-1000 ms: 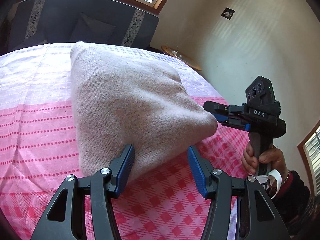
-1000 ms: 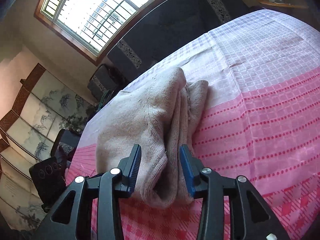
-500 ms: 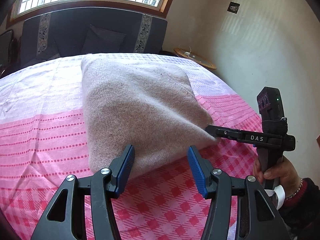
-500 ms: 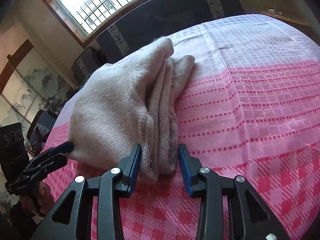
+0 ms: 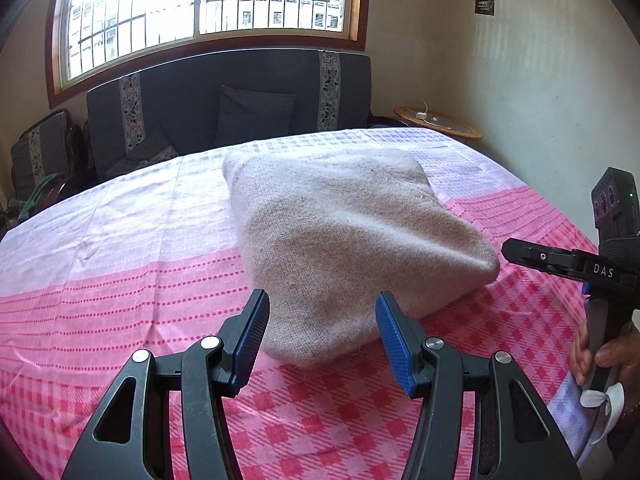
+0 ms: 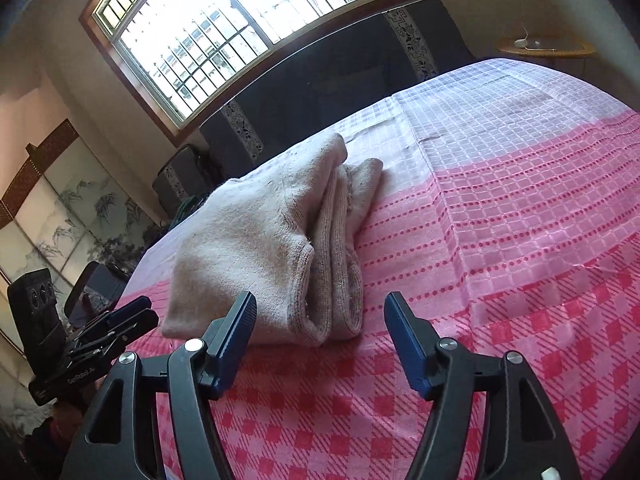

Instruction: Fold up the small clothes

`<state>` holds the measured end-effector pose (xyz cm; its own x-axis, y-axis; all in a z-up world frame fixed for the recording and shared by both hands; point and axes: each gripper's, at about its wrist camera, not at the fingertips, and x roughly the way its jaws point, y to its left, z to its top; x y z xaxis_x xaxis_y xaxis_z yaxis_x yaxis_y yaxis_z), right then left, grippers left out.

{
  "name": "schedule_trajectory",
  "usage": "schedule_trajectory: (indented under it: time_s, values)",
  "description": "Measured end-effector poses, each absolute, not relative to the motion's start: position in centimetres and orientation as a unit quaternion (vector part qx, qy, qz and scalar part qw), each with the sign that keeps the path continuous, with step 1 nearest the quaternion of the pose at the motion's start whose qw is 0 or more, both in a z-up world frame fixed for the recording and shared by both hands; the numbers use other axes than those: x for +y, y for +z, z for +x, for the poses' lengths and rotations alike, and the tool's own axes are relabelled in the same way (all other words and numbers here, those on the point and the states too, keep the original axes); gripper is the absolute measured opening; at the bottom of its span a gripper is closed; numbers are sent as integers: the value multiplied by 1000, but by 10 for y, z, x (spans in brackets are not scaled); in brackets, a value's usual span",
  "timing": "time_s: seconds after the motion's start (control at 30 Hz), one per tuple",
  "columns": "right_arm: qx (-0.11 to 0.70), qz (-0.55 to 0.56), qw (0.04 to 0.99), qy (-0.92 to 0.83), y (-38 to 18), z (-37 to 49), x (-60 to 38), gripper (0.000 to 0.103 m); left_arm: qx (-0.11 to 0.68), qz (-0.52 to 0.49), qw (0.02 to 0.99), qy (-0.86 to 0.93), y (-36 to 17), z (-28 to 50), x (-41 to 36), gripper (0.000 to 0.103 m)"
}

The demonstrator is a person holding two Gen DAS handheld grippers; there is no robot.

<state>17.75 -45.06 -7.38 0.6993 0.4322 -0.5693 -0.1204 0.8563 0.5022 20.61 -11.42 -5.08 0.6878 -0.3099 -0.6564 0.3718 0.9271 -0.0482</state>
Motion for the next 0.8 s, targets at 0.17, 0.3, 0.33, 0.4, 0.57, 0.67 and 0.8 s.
schedule_trajectory:
  time_s: [0.17,0.3,0.33,0.4,0.57,0.67,0.8]
  values:
    - [356,204,900,147,-71,181,-442,71,340,54,927,-150,-53,210,-112,65]
    - [356,189,904,143,-71,185,-436,75,336,60,931,-131,-55,217,-110,69]
    - [358,189,903,145,-72,187,-435,76,335,61,932,-127,-57,219,-109,69]
    - [361,192,901,147,-75,191,-434,78,337,62,932,-118,-59,224,-108,72]
    - [371,198,894,153,-79,200,-434,80,343,49,932,-104,-64,239,-99,74]
    - [379,197,890,157,-80,208,-434,83,350,39,930,-105,-66,251,-93,75]
    - [394,203,881,166,-84,223,-436,86,356,38,927,-115,-68,266,-90,75]
